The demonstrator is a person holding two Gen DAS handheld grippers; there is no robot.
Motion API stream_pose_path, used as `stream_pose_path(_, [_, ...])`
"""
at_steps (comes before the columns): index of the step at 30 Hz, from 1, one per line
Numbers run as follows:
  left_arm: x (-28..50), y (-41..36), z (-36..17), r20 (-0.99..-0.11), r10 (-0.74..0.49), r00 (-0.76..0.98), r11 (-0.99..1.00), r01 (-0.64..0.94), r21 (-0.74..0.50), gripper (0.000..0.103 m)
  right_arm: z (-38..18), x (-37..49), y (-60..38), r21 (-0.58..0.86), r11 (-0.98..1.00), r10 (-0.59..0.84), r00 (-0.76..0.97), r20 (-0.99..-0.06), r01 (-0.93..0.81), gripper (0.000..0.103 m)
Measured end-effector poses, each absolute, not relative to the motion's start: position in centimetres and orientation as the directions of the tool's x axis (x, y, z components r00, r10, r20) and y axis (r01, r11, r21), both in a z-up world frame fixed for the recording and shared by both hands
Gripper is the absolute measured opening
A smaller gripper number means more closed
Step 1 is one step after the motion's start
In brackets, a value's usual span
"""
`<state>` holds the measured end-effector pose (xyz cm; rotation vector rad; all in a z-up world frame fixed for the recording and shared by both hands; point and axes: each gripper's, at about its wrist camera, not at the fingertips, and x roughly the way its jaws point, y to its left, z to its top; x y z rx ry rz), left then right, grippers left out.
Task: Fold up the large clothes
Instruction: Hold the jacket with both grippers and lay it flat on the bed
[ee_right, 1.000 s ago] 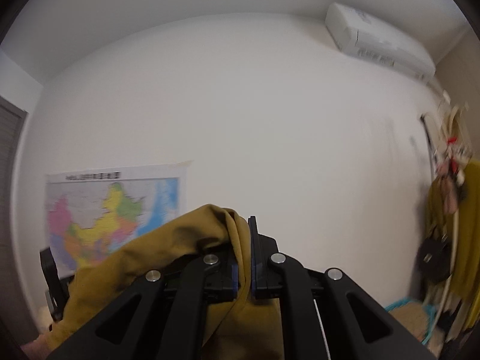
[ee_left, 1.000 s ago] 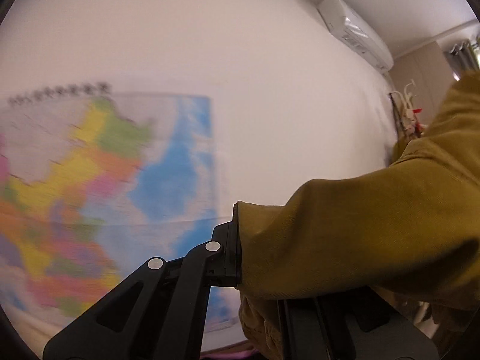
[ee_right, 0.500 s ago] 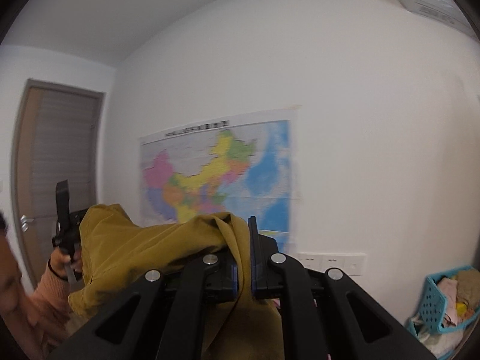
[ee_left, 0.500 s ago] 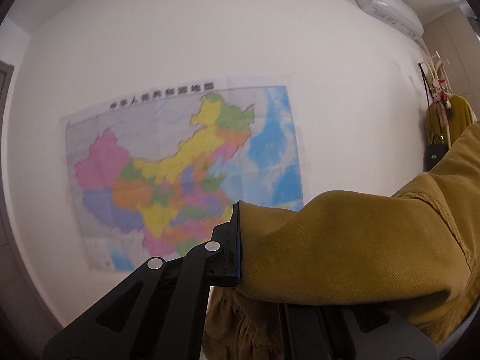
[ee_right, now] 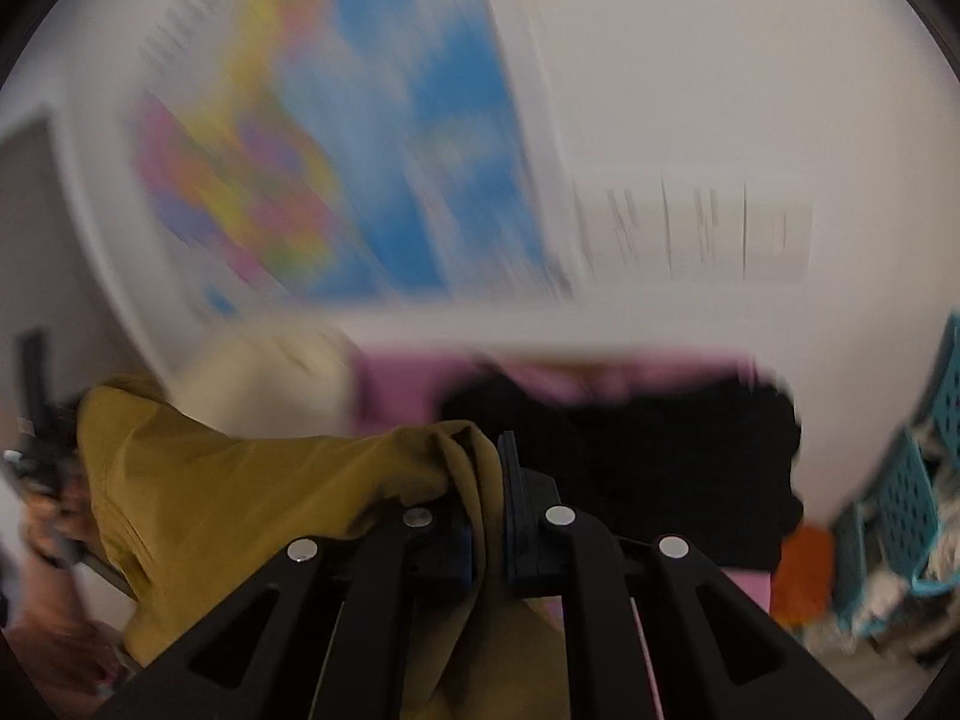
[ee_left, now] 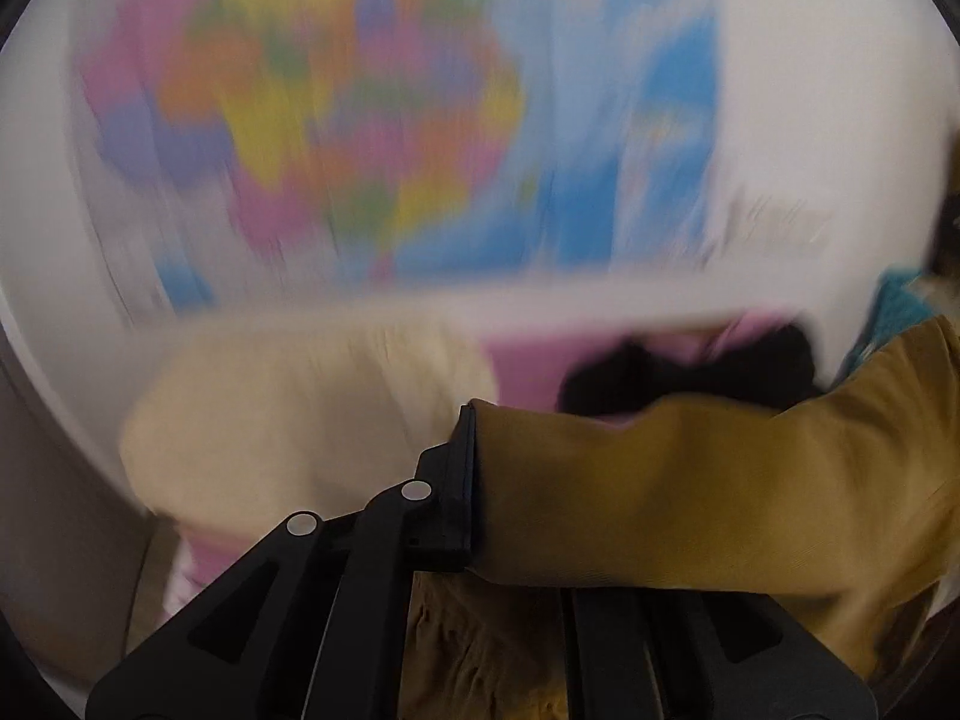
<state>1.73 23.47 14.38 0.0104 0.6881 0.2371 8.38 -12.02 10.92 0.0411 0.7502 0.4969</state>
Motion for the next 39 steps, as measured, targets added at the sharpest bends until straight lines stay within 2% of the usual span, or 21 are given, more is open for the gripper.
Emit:
stream_pose_path(2, [6.2, 24.3, 8.3, -0.735, 0.215, 0.643, 0.973, -0.208, 0.103, 0.006, 6.4, 11.7, -10.8, 0.238, 0.894, 0.427, 0.561, -0.709, -0.380, 0.007])
stream_pose_path(6, [10.2, 25.3, 2.4, -0.808, 0.217, 0.548, 0.971, -0.204, 0.122, 0.006, 0.7, 15.9, -9.3, 0.197, 0.922, 0.351, 0.503, -0.790, -0.334, 0.007])
stream_pose_path(8, [11.4, 26.6, 1.5, -0.828, 0.183, 0.530, 0.975, -0.208, 0.082, 0.010, -0.7, 17.2, -9.4, 0.172, 0.937, 0.306, 0.481, -0.821, -0.303, 0.016])
stream_pose_path(9, [11.7, 26.9, 1.5, -0.830, 0.177, 0.528, 0.976, -0.205, 0.077, 0.017, -1.0, 17.9, -9.4, 0.143, 0.944, 0.277, 0.474, -0.836, -0.298, 0.032])
stream_pose_path(10, [11.7, 27.0, 1.6, -0.828, 0.186, 0.529, 0.975, -0.202, 0.090, 0.027, -1.1, 18.1, -9.2, 0.071, 0.952, 0.214, 0.482, -0.849, -0.297, 0.041])
stream_pose_path(11, [11.5, 26.9, 1.8, -0.819, 0.201, 0.537, 0.975, -0.189, 0.116, 0.033, -0.9, 17.5, -9.6, 0.023, 0.953, 0.179, 0.502, -0.846, -0.302, 0.057])
stream_pose_path(13, [10.4, 27.0, 2.5, -0.803, 0.202, 0.560, 0.978, -0.157, 0.136, 0.065, 0.4, 16.5, -9.5, -0.066, 0.938, 0.138, 0.539, -0.831, -0.341, 0.067])
stream_pose_path(15, [9.3, 27.7, 3.3, -0.791, 0.147, 0.594, 0.988, -0.123, 0.091, 0.066, 1.9, 15.3, -9.7, -0.106, 0.921, 0.135, 0.564, -0.815, -0.374, 0.071])
stream_pose_path(18, [5.8, 28.9, 5.6, -0.740, 0.037, 0.672, 0.998, -0.055, 0.000, 0.076, 5.4, 11.5, -10.9, -0.135, 0.897, 0.168, 0.609, -0.775, -0.420, 0.074])
stream_pose_path(20, [3.0, 29.0, 7.3, -0.668, -0.090, 0.738, 0.996, 0.048, -0.081, 0.081, 7.7, 8.4, -11.4, -0.023, 0.871, 0.313, 0.591, -0.744, -0.491, 0.074])
stream_pose_path(22, [0.7, 27.9, 8.3, -0.598, -0.199, 0.776, 0.980, 0.163, -0.115, 0.095, 8.2, 6.0, -10.4, 0.066, 0.804, 0.448, 0.529, -0.720, -0.591, 0.077])
stream_pose_path(23, [0.1, 27.1, 8.4, -0.590, -0.243, 0.770, 0.970, 0.205, -0.132, 0.095, 7.4, 5.0, -9.6, 0.104, 0.770, 0.496, 0.488, -0.718, -0.629, 0.079])
stream_pose_path(26, [1.7, 23.8, 5.8, -0.673, -0.335, 0.660, 0.941, 0.272, -0.202, 0.095, 2.4, 5.2, -7.0, 0.266, 0.739, 0.541, 0.310, -0.782, -0.619, 0.078])
stream_pose_path(31, [6.1, 19.2, -0.6, -0.821, -0.279, 0.498, 0.956, 0.225, -0.188, 0.093, -4.5, 8.3, -5.6, 0.398, 0.783, 0.541, 0.207, -0.815, -0.478, 0.074])
stream_pose_path(32, [6.6, 18.9, -1.3, -0.835, -0.258, 0.486, 0.962, 0.212, -0.174, 0.092, -5.3, 8.9, -5.9, 0.419, 0.791, 0.547, 0.209, -0.810, -0.446, 0.069])
stream_pose_path(34, [8.4, 18.4, -3.0, -0.857, -0.260, 0.444, 0.961, 0.203, -0.186, 0.091, -6.0, 9.6, -6.4, 0.488, 0.764, 0.600, 0.187, -0.778, -0.421, 0.048])
stream_pose_path(35, [9.3, 18.3, -3.6, -0.871, -0.255, 0.421, 0.963, 0.189, -0.191, 0.090, -6.2, 9.7, -6.6, 0.518, 0.747, 0.625, 0.174, -0.761, -0.417, 0.028])
stream_pose_path(36, [10.0, 18.2, -4.0, -0.878, -0.251, 0.407, 0.965, 0.179, -0.193, 0.077, -6.1, 9.9, -6.9, 0.546, 0.732, 0.648, 0.168, -0.743, -0.407, 0.015])
stream_pose_path(37, [10.6, 18.2, -4.2, -0.878, -0.269, 0.396, 0.960, 0.181, -0.213, 0.054, -5.9, 9.9, -7.2, 0.564, 0.719, 0.666, 0.168, -0.727, -0.407, 0.012])
stream_pose_path(38, [11.2, 18.2, -4.1, -0.875, -0.297, 0.381, 0.952, 0.183, -0.244, 0.045, -5.1, 10.1, -7.6, 0.594, 0.693, 0.698, 0.175, -0.694, -0.409, 0.007])
stream_pose_path(39, [12.0, 18.5, -3.9, -0.867, -0.329, 0.374, 0.943, 0.173, -0.283, 0.032, -4.5, 10.4, -7.9, 0.602, 0.688, 0.708, 0.190, -0.680, -0.406, 0.004])
